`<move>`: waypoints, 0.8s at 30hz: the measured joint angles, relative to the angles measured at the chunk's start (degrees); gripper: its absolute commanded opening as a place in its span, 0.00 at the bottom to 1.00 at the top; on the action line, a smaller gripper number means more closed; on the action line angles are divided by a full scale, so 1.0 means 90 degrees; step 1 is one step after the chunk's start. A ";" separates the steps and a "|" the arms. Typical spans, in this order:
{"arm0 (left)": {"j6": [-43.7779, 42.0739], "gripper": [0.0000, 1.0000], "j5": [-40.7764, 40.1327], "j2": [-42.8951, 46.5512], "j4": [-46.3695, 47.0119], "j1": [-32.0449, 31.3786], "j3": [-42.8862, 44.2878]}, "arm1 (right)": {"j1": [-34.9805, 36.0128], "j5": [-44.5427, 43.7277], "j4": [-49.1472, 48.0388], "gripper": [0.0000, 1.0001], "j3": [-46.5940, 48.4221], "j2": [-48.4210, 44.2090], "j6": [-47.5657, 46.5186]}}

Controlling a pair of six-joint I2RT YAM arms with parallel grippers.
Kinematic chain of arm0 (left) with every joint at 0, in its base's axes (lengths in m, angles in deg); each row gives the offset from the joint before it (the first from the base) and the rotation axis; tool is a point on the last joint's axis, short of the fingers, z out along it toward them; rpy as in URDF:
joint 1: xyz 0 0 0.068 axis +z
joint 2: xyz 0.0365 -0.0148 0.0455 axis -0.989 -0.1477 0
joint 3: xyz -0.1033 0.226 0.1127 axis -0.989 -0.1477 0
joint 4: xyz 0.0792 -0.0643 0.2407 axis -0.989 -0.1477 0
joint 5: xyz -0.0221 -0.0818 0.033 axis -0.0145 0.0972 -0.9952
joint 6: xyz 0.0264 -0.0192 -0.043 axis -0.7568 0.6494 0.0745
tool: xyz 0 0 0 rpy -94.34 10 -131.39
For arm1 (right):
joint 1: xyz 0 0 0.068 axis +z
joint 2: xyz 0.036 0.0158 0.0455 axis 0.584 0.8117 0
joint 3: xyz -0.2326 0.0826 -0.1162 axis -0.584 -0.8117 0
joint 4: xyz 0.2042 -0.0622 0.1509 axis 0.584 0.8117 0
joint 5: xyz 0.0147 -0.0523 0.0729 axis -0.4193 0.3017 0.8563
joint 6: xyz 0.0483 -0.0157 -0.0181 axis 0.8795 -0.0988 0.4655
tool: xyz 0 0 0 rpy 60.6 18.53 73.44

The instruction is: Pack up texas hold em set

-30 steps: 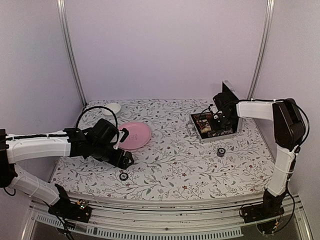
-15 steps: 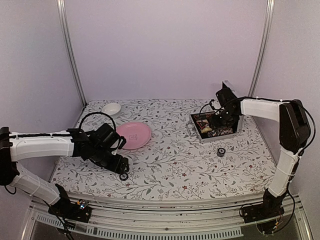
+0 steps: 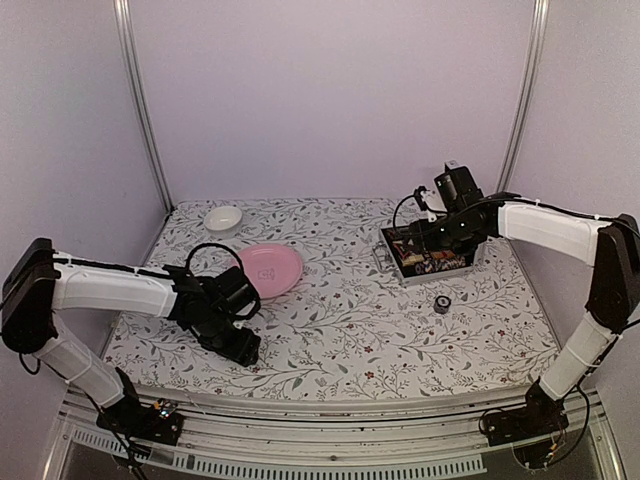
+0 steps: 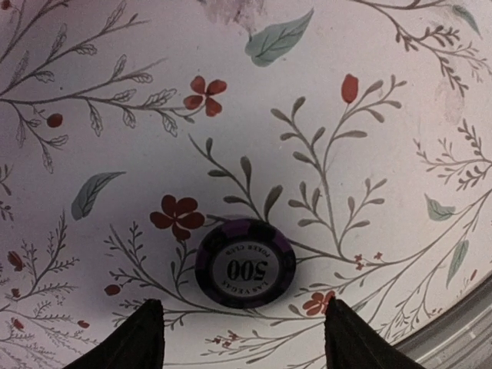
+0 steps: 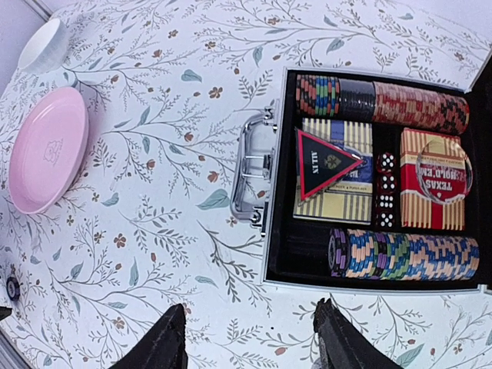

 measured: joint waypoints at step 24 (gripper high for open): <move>-0.0221 0.38 -0.0559 -0.0651 0.0325 -0.0187 0.0168 | -0.0012 0.0109 -0.0211 0.59 -0.0236 -0.0046 0.0240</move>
